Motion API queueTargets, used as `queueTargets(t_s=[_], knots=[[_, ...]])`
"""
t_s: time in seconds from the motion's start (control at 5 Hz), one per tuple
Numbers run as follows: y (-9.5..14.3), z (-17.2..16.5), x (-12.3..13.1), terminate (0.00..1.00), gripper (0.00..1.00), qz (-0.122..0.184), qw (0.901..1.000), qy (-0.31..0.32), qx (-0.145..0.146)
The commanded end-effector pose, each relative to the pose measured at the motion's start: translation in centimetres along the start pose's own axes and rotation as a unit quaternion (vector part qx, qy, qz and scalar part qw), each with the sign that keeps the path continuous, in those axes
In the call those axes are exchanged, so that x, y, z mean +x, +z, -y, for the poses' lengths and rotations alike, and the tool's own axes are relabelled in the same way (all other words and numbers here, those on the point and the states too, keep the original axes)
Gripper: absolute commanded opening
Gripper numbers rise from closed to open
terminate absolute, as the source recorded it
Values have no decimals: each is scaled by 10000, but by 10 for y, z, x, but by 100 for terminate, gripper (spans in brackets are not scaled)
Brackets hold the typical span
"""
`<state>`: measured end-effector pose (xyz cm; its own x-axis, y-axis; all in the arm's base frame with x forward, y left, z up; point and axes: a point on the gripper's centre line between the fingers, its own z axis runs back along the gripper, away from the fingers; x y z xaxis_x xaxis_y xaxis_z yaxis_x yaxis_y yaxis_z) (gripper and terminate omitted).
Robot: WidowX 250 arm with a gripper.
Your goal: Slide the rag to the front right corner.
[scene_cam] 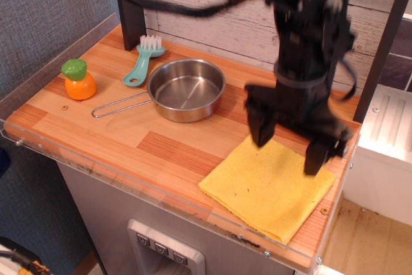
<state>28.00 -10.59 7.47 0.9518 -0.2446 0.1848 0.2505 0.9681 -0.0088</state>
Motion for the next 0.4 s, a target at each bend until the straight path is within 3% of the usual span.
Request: queueTargets(t_s=[0.0, 0.2], knots=[[61, -17, 6, 0, 100, 360, 9986, 390, -78], [63, -30, 2, 0, 100, 249, 9972, 697, -141]])
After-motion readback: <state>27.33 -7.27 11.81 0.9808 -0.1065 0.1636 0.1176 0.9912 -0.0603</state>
